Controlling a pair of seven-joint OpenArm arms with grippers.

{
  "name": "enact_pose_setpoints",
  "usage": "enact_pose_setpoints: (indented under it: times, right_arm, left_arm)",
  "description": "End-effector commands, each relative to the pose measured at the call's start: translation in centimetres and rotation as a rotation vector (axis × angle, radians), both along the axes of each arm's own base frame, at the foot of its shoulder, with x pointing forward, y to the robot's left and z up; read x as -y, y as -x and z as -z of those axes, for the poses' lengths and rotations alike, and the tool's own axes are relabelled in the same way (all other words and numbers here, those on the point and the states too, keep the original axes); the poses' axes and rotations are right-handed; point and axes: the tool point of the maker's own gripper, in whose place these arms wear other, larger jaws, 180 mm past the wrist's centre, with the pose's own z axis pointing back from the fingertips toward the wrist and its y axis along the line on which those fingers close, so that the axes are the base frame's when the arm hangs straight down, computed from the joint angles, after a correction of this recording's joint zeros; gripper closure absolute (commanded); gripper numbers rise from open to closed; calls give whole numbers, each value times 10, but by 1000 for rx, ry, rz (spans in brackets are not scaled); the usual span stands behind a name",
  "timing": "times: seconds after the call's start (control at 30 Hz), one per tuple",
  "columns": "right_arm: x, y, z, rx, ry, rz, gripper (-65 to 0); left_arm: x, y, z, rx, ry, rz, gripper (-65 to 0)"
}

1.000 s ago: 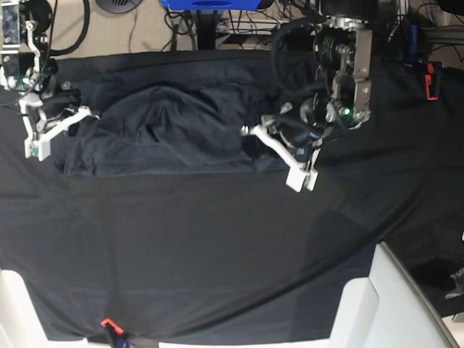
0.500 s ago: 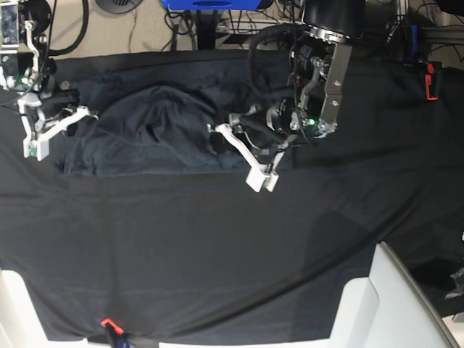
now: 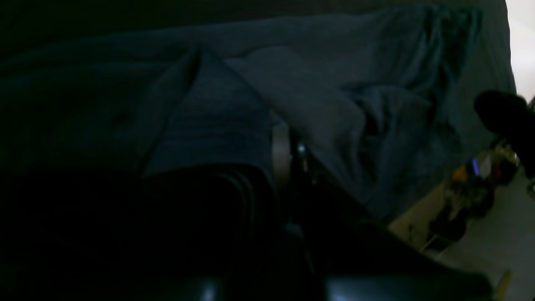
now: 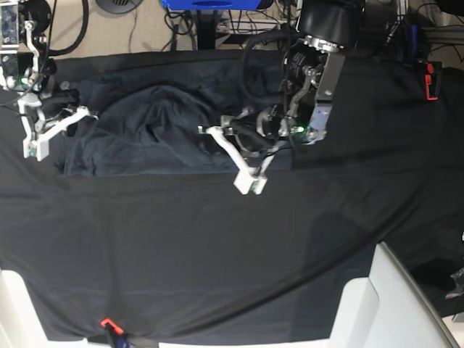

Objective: Fold the T-shirt properly
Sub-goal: 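Drag the left gripper's corner across the shirt toward the right gripper, then release the fabric and lift the left gripper off the shirt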

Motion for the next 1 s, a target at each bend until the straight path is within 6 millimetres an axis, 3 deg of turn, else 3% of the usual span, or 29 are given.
enact_pose_setpoints:
  times: [0.0,0.27,0.43,0.73,0.97]
  right_arm:
    - [6,-10,-11,46,13,1,-2]
    - [6,-11,-11,48,13,1,-2]
    - [6,-12,-12,49,13,1,-2]
    - [6,-12,-12,51,13,1,-2]
    - [6,-12,-12,51,13,1,-2]
  left_arm:
    - [10,-8,-13,37,35,8,0]
    - [11,-13,-14,42,30,20,0]
    - [14,-11,-14,43,31,31,-92]
    - [57,4,-23,87,9,227,-100]
    - [67,9,-24,91,3,275,-100]
